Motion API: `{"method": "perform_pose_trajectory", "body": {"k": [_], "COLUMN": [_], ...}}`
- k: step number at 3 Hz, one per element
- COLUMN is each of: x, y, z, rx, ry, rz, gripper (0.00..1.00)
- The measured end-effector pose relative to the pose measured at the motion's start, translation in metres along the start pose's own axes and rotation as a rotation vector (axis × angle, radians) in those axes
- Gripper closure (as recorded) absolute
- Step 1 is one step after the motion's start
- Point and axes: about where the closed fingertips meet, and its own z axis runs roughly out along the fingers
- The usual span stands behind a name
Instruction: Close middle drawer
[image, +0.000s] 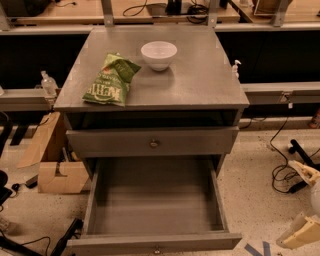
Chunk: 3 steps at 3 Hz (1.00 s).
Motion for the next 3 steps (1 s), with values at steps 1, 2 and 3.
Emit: {"method": "perform_pose_trajectory", "body": {"k": [1,2,3], "x": [0.026,0.027,0.026], "y": [0.001,0.0,0.009], "z": [0.024,0.026,0.047], "rx": [-0.035,-0.035,-0.038], "ry": [0.098,0.117,0.062], "rz": [-0.019,0.021,0.008], "gripper": [0.0,0.0,0.0]}}
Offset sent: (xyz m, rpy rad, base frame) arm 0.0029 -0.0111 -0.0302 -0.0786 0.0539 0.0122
